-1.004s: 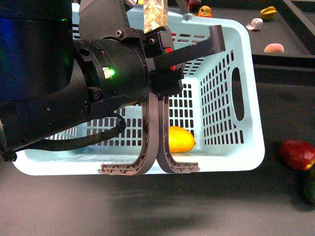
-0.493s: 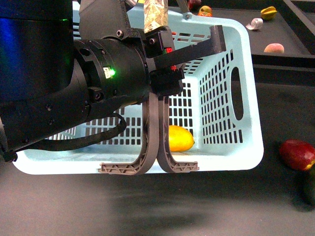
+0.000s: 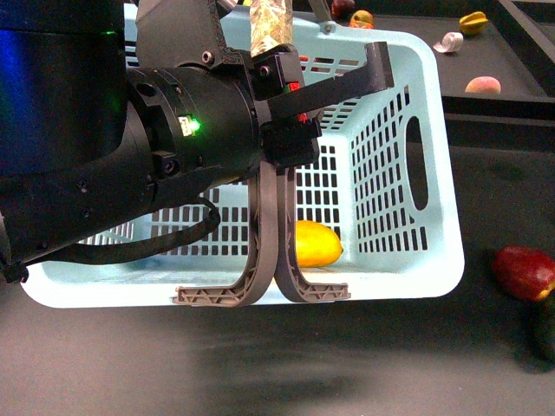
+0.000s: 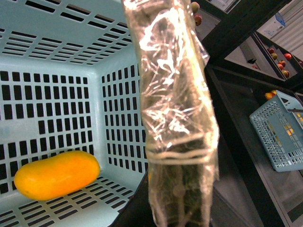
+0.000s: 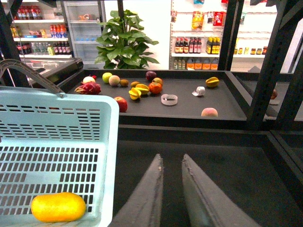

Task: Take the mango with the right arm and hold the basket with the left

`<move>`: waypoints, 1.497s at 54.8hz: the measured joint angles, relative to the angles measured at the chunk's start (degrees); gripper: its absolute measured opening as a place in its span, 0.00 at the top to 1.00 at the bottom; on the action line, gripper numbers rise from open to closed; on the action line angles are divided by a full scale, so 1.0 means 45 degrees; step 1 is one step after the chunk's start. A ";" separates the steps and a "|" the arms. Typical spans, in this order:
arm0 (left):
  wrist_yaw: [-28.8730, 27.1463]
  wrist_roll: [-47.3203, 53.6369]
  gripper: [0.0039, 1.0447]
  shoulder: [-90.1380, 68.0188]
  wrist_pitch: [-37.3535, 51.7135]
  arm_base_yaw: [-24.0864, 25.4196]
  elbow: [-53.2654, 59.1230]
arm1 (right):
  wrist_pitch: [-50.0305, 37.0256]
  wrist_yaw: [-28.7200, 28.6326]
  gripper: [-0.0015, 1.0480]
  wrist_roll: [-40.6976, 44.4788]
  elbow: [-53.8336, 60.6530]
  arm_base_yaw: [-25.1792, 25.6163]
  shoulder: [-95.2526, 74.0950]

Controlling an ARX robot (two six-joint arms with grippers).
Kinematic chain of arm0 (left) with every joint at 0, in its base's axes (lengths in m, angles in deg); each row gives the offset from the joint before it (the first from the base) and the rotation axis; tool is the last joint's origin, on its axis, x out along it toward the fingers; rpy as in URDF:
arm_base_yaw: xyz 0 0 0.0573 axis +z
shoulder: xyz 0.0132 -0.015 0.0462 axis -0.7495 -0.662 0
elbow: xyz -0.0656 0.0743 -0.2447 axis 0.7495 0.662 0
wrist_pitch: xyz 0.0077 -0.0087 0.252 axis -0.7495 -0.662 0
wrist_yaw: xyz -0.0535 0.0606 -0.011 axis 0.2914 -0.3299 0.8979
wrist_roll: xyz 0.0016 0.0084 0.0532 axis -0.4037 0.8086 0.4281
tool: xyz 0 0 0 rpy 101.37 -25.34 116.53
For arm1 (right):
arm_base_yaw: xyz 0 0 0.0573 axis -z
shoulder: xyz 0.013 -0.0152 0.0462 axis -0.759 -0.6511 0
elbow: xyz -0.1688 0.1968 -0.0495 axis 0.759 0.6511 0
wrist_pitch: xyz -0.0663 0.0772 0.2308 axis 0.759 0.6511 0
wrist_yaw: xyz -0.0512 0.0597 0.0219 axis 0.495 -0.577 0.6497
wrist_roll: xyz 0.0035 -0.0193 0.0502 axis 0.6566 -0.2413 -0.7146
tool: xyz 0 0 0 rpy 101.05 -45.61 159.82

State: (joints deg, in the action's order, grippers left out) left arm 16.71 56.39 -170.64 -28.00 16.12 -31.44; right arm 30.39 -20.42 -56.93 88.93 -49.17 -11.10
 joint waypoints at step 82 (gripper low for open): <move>-0.8480 -1.0686 0.95 -0.5134 -0.5561 0.3429 -0.7378 | 0.0000 -0.0005 0.08 -0.0005 0.0000 0.0000 0.0010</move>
State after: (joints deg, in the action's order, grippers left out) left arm -21.46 8.30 -193.75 -53.03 31.55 -64.64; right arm 30.39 -20.45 -56.95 88.93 -49.17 -11.06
